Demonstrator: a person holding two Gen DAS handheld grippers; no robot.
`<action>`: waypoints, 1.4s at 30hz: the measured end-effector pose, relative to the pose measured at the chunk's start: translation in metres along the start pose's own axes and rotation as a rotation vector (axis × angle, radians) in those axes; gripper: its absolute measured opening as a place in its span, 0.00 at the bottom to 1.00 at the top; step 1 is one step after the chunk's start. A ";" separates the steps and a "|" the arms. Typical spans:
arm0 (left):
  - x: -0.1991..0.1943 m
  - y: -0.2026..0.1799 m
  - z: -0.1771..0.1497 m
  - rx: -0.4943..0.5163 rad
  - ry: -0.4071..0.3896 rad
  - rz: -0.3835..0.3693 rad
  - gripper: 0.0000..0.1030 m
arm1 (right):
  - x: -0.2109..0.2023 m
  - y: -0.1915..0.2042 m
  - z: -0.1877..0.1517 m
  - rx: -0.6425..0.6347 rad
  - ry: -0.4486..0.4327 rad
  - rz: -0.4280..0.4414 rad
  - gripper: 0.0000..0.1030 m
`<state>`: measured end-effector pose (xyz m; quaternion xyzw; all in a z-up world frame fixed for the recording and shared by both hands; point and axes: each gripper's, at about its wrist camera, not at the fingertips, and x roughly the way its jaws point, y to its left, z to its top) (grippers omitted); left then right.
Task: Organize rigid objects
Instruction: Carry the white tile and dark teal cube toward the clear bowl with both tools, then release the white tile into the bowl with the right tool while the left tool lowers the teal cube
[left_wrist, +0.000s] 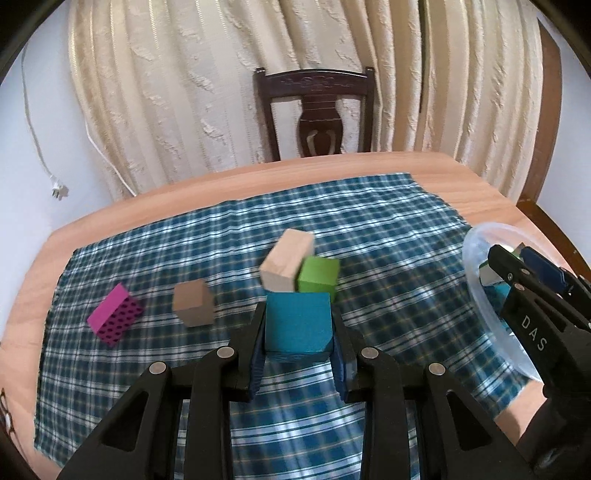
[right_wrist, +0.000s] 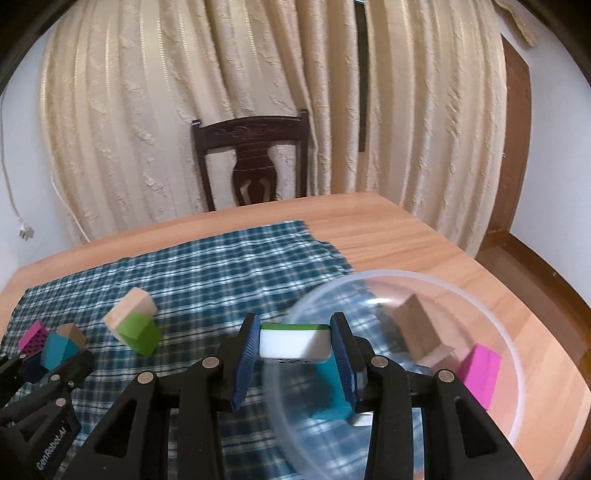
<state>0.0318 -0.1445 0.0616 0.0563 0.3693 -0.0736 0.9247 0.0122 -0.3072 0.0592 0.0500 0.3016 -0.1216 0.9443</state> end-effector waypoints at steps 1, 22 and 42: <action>0.000 -0.004 0.001 0.005 0.000 -0.005 0.30 | 0.000 -0.004 -0.001 0.007 0.003 -0.007 0.40; 0.000 -0.067 0.020 0.105 -0.020 -0.106 0.30 | 0.005 -0.051 -0.004 0.116 0.001 -0.127 0.41; 0.007 -0.103 0.032 0.159 -0.012 -0.235 0.30 | 0.000 -0.091 0.000 0.258 -0.042 -0.229 0.41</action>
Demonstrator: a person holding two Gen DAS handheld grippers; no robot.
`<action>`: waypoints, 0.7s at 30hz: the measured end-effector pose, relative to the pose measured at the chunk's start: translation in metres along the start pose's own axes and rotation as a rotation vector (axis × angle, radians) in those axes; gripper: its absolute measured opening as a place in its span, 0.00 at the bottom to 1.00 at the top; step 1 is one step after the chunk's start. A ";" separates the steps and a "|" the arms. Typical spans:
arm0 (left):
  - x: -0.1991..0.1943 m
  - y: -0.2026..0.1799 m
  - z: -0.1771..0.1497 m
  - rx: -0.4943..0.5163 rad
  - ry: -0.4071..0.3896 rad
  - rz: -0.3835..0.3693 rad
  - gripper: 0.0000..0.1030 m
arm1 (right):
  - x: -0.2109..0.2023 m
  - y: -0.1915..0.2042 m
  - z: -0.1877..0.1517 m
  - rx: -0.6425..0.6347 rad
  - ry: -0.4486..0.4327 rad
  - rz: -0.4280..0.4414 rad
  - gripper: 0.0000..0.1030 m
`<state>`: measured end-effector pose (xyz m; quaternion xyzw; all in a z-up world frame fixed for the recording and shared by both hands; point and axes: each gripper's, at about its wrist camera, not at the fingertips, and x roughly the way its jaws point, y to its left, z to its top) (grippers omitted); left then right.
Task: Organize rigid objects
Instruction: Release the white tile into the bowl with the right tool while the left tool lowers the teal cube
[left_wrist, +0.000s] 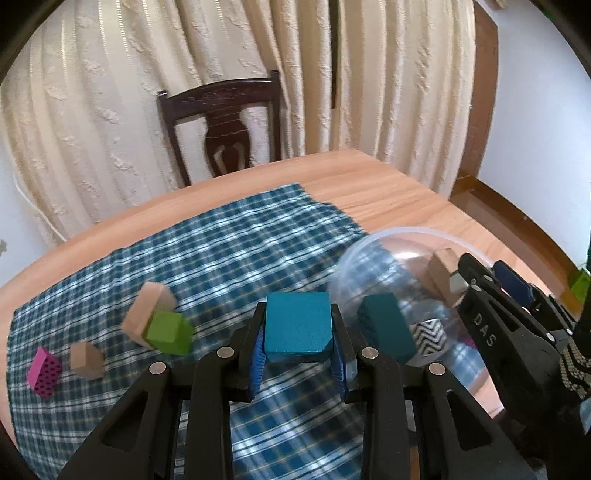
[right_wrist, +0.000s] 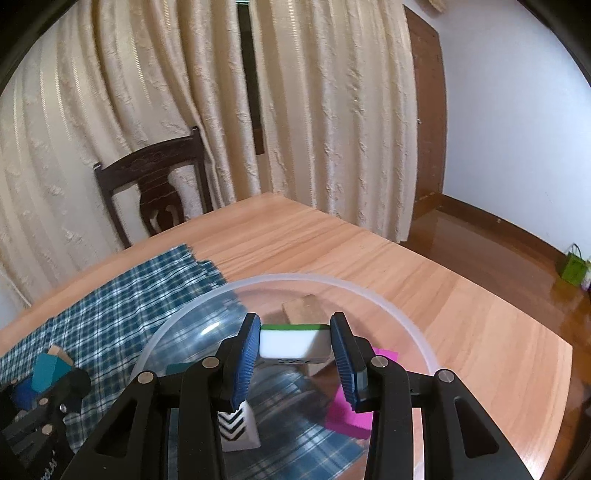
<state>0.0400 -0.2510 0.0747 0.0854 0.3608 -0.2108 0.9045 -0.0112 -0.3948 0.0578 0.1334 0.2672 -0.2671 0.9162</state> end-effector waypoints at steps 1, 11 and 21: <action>0.001 -0.003 0.001 0.003 0.002 -0.016 0.30 | -0.002 -0.002 0.001 0.009 -0.013 -0.009 0.41; 0.004 -0.022 0.003 0.021 0.004 -0.113 0.31 | -0.005 -0.032 0.006 0.158 -0.050 -0.037 0.51; 0.000 -0.025 0.001 0.023 -0.008 -0.176 0.31 | -0.003 -0.030 0.005 0.152 -0.044 -0.032 0.58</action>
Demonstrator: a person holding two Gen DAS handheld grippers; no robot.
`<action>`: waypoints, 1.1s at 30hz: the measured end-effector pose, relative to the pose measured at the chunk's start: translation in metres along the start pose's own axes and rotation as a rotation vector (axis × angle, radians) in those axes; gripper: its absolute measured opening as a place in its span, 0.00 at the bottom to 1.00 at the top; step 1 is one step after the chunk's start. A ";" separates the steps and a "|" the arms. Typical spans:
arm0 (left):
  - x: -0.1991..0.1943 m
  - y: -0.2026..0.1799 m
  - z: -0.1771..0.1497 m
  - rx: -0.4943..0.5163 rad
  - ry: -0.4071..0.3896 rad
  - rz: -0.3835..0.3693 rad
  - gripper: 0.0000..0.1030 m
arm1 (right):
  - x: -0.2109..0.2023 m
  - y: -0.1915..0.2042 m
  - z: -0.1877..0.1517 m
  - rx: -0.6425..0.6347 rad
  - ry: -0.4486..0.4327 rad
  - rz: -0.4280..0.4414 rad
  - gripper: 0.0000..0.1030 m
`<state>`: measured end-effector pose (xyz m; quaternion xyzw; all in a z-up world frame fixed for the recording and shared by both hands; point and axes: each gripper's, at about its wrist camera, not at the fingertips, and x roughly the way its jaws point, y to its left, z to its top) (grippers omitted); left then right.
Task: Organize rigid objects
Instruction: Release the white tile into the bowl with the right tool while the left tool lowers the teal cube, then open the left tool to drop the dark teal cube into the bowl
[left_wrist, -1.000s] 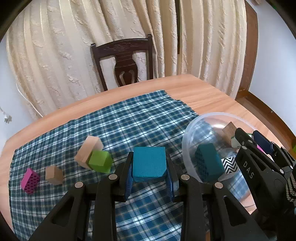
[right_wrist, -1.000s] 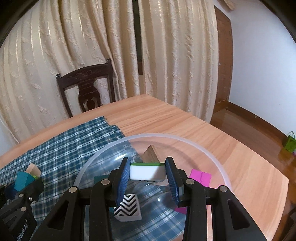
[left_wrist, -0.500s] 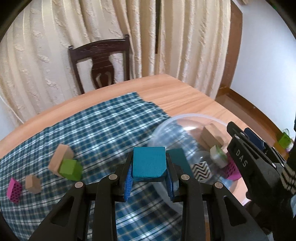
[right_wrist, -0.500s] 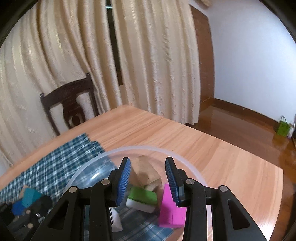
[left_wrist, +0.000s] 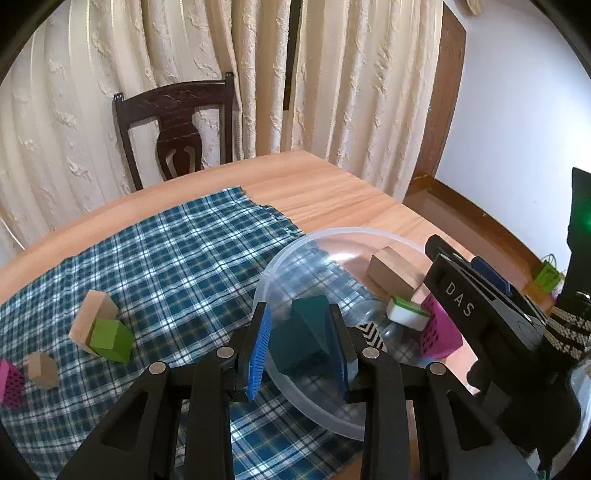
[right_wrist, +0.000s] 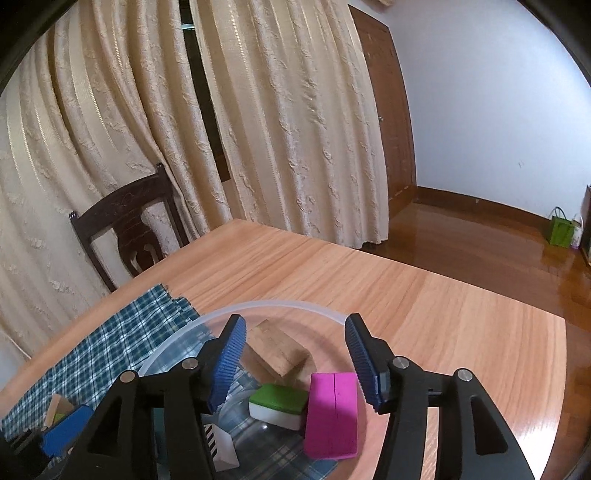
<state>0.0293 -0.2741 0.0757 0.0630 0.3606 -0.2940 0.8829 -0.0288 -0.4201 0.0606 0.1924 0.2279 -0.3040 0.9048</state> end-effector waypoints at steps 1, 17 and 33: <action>0.000 0.002 -0.001 -0.008 0.004 -0.007 0.31 | 0.000 0.000 0.000 -0.001 0.002 0.001 0.58; 0.001 0.047 -0.019 -0.097 0.030 0.064 0.48 | 0.000 0.001 -0.002 -0.011 0.015 0.021 0.71; -0.006 0.068 -0.040 -0.120 0.066 0.089 0.51 | -0.002 0.007 -0.003 -0.027 0.018 0.057 0.72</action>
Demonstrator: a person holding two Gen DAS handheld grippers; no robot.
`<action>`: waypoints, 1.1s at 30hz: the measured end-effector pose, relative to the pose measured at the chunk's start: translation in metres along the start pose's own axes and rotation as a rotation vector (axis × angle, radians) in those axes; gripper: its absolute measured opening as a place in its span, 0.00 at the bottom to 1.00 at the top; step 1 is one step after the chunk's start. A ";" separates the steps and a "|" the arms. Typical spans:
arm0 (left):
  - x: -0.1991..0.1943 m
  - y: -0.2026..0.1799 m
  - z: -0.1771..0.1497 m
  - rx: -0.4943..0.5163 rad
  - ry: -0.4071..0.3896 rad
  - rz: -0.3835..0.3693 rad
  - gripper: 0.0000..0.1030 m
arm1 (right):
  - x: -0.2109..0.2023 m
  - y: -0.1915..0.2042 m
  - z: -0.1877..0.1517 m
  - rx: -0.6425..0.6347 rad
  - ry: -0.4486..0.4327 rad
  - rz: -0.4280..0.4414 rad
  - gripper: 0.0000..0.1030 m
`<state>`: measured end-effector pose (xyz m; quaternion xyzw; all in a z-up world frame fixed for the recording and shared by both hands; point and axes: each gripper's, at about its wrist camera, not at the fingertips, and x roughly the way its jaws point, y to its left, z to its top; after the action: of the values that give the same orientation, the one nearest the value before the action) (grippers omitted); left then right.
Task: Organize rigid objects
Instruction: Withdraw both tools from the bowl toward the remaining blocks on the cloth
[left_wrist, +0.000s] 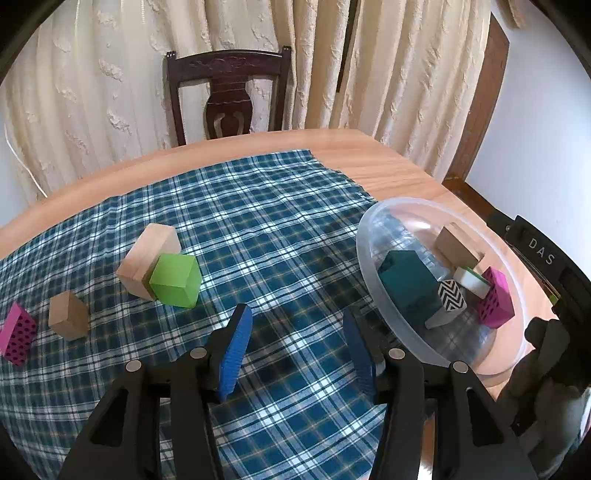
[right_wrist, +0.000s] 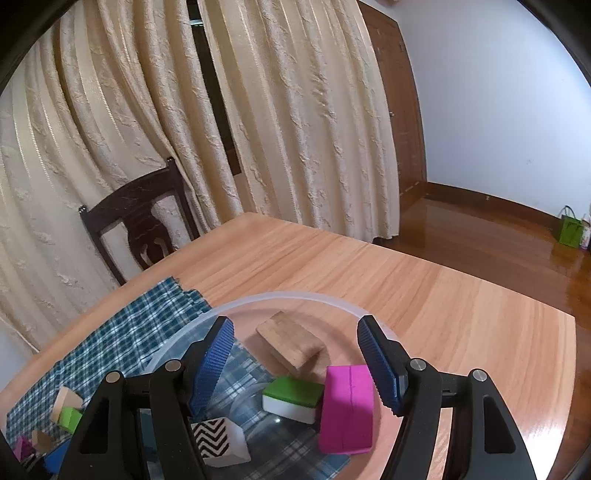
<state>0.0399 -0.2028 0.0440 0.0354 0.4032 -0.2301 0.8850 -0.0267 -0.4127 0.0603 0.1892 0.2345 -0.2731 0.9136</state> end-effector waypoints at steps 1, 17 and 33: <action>0.000 0.001 0.000 -0.002 0.001 0.006 0.51 | 0.000 0.001 0.000 -0.005 0.002 0.006 0.75; -0.002 0.027 -0.005 -0.067 -0.012 0.130 0.69 | 0.003 0.028 -0.010 -0.128 0.025 0.043 0.83; -0.006 0.048 -0.008 -0.105 -0.019 0.203 0.69 | -0.001 0.037 -0.015 -0.167 0.022 0.078 0.83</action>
<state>0.0519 -0.1553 0.0369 0.0276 0.4005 -0.1182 0.9082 -0.0112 -0.3764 0.0564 0.1242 0.2589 -0.2147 0.9335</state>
